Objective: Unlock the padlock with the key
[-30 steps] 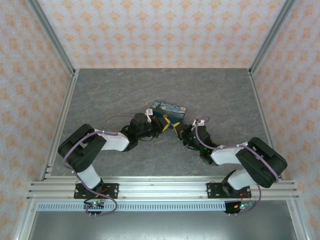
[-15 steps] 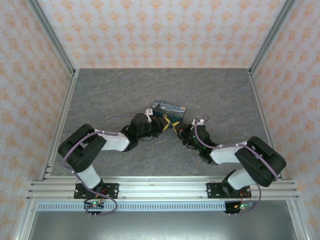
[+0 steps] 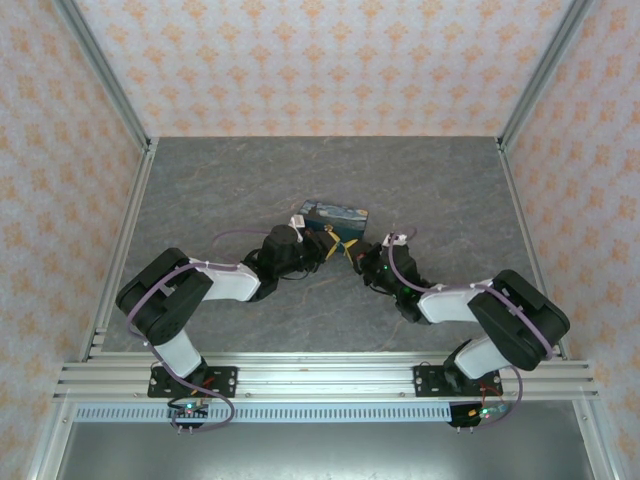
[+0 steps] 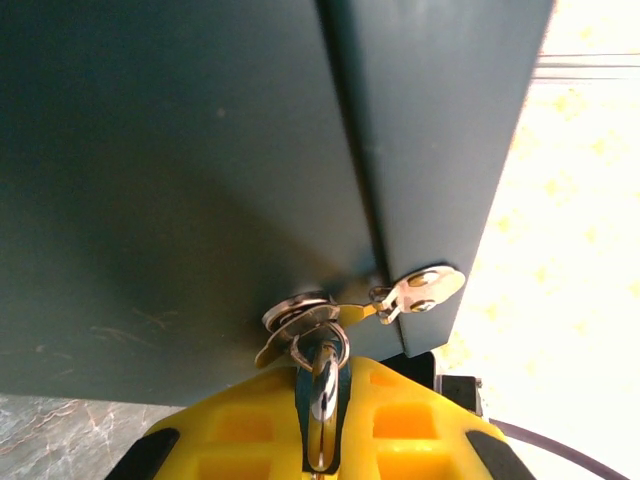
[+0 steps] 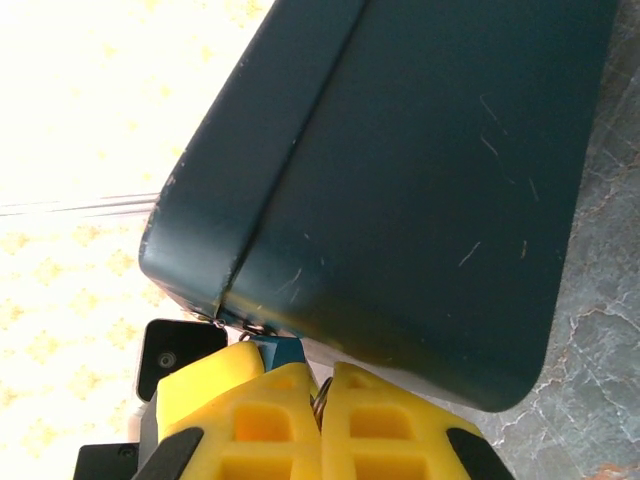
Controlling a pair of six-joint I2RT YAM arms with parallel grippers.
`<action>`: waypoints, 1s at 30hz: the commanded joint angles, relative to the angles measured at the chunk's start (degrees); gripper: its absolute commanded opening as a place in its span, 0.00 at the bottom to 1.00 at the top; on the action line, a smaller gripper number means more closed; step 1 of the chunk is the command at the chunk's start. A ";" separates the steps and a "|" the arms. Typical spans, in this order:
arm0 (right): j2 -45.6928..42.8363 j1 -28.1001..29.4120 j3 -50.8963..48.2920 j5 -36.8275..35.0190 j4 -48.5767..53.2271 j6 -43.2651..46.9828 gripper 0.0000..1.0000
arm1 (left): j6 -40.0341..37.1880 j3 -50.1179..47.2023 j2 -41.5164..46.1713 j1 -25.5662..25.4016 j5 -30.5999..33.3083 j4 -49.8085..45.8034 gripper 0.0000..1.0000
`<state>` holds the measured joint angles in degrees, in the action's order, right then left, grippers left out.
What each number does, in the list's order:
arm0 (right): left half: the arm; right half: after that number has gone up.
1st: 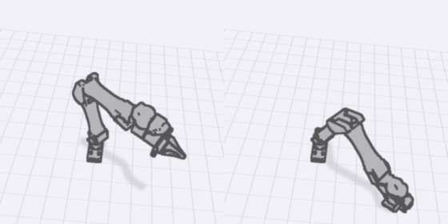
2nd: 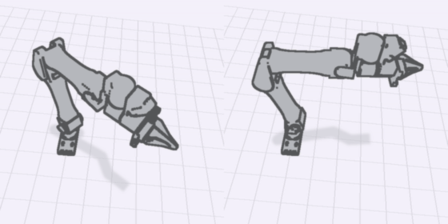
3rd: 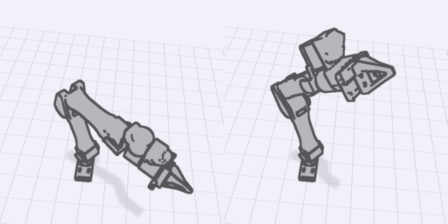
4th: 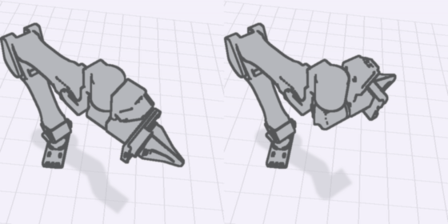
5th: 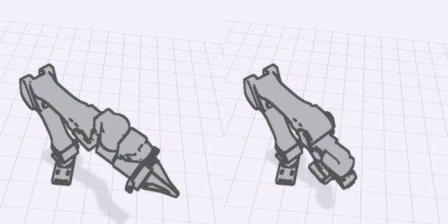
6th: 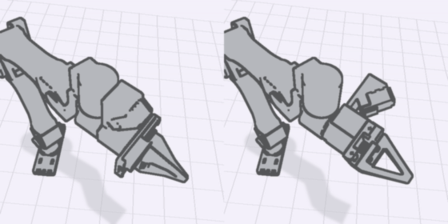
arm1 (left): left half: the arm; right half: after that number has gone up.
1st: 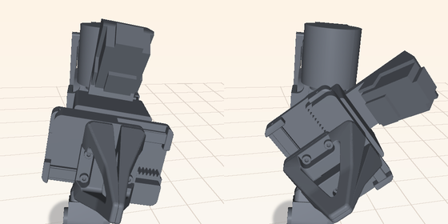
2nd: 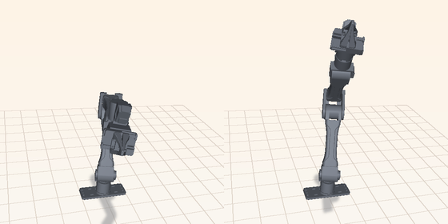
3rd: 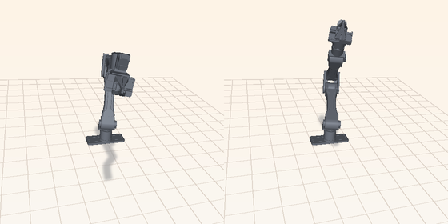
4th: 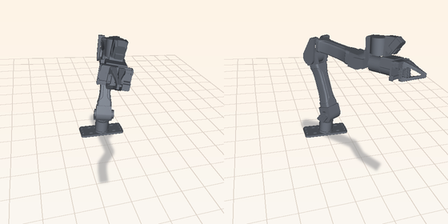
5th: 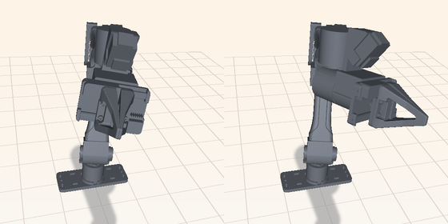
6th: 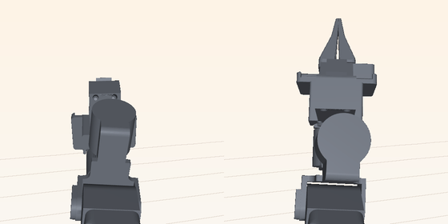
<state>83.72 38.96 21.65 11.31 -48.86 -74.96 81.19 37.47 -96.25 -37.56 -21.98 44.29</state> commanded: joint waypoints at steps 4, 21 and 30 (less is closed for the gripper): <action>-2.85 -0.11 3.83 -1.37 10.23 6.94 0.00 | -0.31 1.55 1.12 -2.63 -4.71 2.77 0.00; 2.13 -1.08 3.63 4.77 -4.78 3.34 0.00 | -0.20 0.98 0.20 -2.71 -4.49 3.51 0.00; 3.84 -1.08 3.14 5.54 -4.35 0.09 0.00 | 2.81 1.01 -0.64 -3.07 -3.62 8.15 0.00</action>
<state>86.78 37.43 24.34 14.68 -48.31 -73.28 82.74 37.45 -96.92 -37.78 -18.65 44.38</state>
